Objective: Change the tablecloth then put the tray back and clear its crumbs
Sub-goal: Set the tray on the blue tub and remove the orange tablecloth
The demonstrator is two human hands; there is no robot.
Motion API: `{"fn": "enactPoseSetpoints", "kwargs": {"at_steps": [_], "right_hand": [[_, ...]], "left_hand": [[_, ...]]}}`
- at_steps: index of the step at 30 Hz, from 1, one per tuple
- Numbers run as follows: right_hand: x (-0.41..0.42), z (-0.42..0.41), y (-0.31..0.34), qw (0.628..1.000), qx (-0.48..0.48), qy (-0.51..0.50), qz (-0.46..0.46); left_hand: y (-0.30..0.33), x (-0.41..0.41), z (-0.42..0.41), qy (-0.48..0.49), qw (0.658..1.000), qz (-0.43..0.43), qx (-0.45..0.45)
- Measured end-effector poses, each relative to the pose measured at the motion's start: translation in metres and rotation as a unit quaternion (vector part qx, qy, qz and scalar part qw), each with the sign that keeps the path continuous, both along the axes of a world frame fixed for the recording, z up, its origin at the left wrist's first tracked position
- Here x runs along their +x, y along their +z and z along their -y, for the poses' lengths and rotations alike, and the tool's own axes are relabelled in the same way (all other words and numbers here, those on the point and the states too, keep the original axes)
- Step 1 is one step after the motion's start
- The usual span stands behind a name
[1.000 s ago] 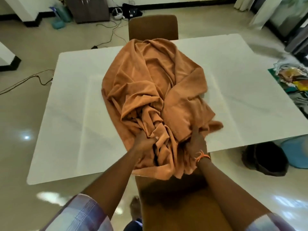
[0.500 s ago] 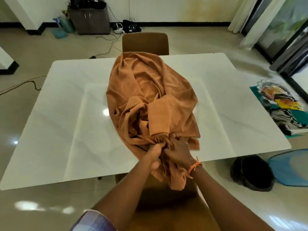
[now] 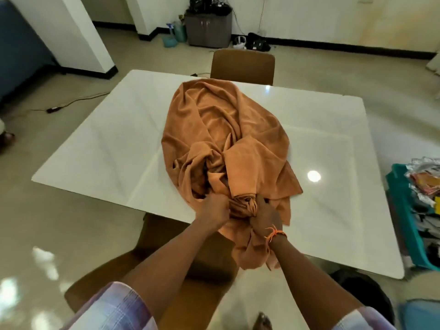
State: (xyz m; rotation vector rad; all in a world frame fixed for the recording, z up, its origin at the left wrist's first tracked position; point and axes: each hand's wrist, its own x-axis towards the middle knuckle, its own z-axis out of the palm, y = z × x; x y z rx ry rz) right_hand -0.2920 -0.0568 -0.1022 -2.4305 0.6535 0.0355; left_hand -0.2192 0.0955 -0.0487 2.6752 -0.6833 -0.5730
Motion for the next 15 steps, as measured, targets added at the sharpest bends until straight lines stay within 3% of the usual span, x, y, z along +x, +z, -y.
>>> {"fn": "enactPoseSetpoints", "kwargs": {"at_steps": [2,4,8,12,15], "right_hand": [[-0.011,0.019,0.009,0.999,-0.031,0.038,-0.013],[-0.025,0.031,0.008,0.997,-0.045,0.06,-0.021],[-0.027,0.037,0.015,0.995,-0.062,0.078,-0.003],[-0.033,0.044,0.015,0.991,-0.089,0.095,0.011],[-0.027,0.064,0.007,0.989,-0.091,0.109,0.038]], "left_hand": [[0.004,-0.004,0.006,-0.049,0.981,0.183,0.046],[0.006,-0.002,0.011,-0.057,0.963,0.237,0.112],[0.004,0.009,0.028,-0.098,0.961,0.211,0.148],[-0.001,0.015,0.066,-0.25,0.924,0.219,0.191],[-0.018,0.026,0.091,-0.274,0.93,0.137,0.202]]}}
